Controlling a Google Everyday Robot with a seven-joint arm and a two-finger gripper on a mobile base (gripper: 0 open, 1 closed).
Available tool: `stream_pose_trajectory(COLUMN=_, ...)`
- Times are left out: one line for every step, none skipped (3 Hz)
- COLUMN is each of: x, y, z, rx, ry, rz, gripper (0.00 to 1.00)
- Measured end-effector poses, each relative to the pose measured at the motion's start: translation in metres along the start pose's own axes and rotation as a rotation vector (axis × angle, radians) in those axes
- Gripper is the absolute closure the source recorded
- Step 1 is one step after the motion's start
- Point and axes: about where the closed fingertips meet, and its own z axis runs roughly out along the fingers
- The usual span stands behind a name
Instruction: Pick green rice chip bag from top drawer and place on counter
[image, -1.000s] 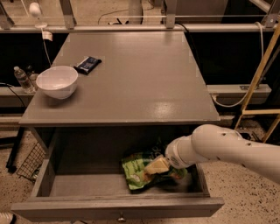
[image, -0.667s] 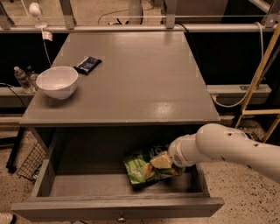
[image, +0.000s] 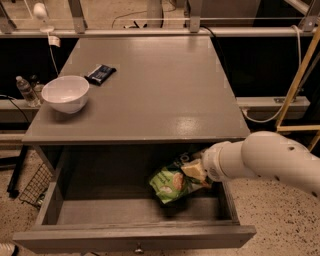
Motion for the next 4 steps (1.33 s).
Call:
stream_pose_trajectory(x=-0.01, y=-0.003, z=-0.02, rx=0.031, ry=-0.01, rz=-0.03, gripper=1.0)
stream_pose_trajectory(x=-0.005, y=-0.005, z=-0.037, rx=0.055, ry=0.023, rz=-0.034, gripper=1.0)
stream_pose_trajectory(x=0.014, y=-0.003, z=-0.053, rx=0.077, ry=0.095, rz=-0.007, gripper=1.0)
stream_pose_trajectory(x=0.024, y=-0.003, z=-0.061, rx=0.097, ry=0.134, rz=0.014, gripper=1.0)
